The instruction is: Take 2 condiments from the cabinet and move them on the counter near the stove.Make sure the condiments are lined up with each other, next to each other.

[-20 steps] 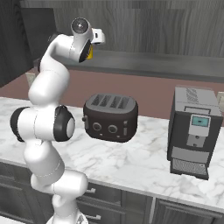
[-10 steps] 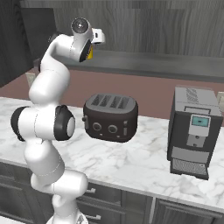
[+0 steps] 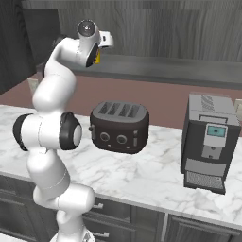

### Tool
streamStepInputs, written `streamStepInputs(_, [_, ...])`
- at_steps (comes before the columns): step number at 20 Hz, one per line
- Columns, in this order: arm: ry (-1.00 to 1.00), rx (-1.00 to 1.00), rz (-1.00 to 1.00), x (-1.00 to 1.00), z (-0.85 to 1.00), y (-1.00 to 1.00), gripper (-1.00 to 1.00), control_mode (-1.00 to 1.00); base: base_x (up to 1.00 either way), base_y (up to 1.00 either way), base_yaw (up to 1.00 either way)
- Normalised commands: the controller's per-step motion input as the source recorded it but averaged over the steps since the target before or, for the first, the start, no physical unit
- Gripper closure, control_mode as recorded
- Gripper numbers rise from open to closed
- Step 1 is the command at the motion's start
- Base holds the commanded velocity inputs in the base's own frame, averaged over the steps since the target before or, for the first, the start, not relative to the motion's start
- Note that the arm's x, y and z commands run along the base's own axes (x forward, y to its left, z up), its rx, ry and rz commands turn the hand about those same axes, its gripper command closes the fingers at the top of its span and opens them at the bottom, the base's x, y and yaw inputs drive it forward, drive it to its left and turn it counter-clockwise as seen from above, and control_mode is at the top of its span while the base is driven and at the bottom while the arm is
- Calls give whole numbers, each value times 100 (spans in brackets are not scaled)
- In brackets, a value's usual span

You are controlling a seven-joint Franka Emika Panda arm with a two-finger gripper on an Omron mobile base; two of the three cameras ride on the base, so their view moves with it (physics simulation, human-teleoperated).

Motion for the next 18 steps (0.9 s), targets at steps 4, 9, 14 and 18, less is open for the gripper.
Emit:
streamStepInputs(4, [3,0,0,20,-11,0,100,-100,0,0,0])
streamStepInputs(9, [0,0,0,2,-1,0,100,-100,0,0,0])
streamStepInputs(14, [-6,0,0,-30,0,0,100,-100,0,0,0])
streamStepInputs(18, [-19,0,0,-95,3,-2,100,-100,0,0,0])
